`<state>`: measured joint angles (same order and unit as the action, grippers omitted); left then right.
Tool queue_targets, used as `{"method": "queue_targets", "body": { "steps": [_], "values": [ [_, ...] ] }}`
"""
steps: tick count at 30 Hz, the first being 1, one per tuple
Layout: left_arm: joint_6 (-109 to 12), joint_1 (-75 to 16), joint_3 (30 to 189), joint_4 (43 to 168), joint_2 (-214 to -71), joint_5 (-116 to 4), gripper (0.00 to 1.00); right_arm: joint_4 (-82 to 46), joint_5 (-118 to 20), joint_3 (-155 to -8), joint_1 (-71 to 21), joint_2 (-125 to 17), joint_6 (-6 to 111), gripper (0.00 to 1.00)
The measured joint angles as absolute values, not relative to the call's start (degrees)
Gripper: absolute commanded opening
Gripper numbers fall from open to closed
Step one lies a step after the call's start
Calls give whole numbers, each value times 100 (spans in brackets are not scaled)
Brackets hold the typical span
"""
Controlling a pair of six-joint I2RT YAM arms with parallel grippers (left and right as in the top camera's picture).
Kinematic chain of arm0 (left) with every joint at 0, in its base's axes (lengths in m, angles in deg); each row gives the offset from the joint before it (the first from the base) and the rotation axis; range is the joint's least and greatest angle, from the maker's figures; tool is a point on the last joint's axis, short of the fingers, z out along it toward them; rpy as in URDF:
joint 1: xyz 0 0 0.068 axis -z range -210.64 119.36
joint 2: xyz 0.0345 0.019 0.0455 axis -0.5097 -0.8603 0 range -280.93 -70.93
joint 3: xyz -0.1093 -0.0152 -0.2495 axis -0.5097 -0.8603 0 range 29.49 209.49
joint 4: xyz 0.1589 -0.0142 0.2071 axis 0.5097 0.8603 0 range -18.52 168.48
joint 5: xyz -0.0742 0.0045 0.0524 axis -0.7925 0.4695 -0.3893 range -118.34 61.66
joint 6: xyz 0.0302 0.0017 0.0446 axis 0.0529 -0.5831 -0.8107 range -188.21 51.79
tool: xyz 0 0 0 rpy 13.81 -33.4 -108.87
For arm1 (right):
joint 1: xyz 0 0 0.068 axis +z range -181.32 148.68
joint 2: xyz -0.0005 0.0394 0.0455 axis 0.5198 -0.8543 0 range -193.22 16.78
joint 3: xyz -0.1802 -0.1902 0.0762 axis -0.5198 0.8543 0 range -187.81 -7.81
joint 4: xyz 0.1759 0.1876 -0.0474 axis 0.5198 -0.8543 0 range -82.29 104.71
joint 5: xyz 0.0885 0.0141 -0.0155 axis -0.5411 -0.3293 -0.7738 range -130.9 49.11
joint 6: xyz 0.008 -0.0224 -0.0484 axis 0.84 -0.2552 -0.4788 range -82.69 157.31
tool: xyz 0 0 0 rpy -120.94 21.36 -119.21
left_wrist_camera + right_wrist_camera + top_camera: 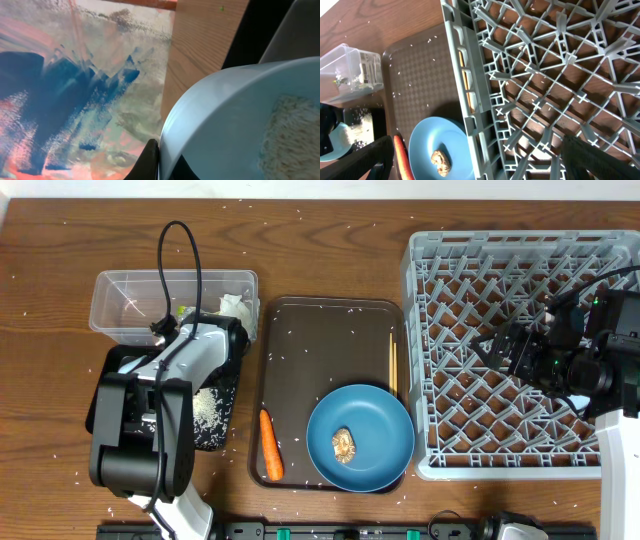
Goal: Sort waste into correct bins and load items into the dishwasher rack
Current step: 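Carry the rice bowl left and tip rice into the black tray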
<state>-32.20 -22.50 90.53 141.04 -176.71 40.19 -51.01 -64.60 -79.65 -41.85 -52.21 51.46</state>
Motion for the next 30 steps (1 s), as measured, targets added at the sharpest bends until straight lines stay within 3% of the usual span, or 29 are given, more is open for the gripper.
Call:
{"method": "queue_targets", "body": {
  "steps": [30],
  "values": [
    [-4029,-1667,9055,13870,-17671,4544,6,-5146,-6460,-7965,-4185,-5221,5070,99]
  ]
}}
